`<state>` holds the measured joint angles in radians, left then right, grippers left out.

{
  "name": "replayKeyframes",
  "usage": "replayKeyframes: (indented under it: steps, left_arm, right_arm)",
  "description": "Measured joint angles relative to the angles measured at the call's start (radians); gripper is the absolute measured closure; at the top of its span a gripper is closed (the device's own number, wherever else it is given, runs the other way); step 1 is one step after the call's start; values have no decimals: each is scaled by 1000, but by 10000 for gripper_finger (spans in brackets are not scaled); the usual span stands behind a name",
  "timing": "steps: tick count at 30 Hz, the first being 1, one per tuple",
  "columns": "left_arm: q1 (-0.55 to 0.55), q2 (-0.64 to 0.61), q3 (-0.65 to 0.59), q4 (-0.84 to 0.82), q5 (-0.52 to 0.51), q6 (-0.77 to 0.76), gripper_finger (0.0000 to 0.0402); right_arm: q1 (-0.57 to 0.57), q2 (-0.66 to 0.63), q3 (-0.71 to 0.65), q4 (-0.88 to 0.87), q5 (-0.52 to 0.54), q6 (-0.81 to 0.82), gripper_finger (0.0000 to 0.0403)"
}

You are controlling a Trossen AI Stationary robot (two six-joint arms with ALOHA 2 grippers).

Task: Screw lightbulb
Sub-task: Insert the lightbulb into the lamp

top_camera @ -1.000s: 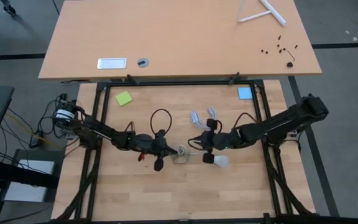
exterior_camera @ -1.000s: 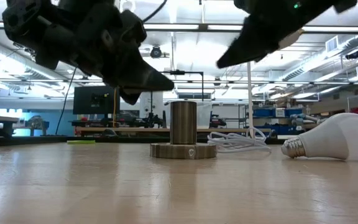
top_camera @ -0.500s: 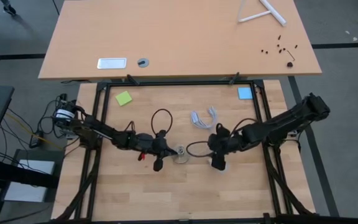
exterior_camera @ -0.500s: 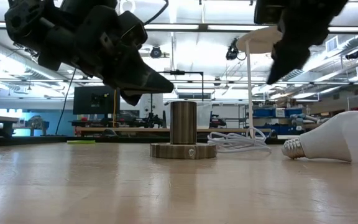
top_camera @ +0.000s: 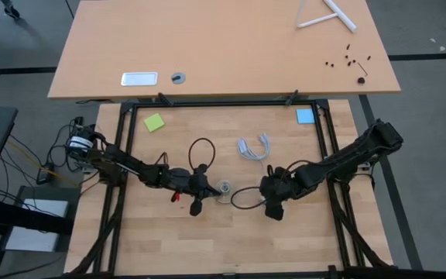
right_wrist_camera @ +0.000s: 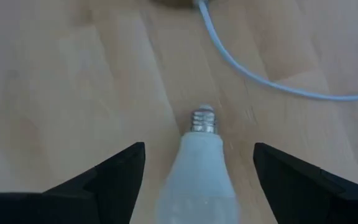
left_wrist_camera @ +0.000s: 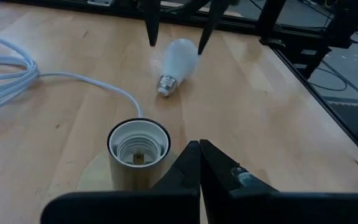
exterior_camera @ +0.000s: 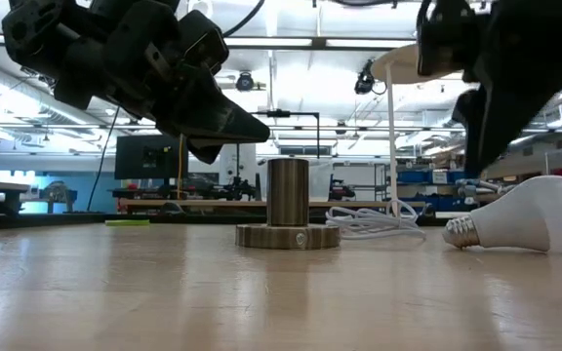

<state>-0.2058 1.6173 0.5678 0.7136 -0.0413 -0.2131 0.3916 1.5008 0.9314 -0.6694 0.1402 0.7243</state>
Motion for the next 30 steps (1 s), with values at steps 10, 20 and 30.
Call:
replayKeyframes:
  steps: [10, 20, 30]
  left_arm:
    - [0, 0, 0, 9, -9, 0, 399]
    - [-3, 0, 0, 21, -8, 0, 399]
    - [-10, 0, 0, 31, 38, -24, 399]
  right_arm:
    - [-10, 117, 0, -5, -26, -80, 95]
    - [-11, 167, -1, 3, -37, -114, 106]
    - [-15, 165, 4, 12, -22, -125, 204]
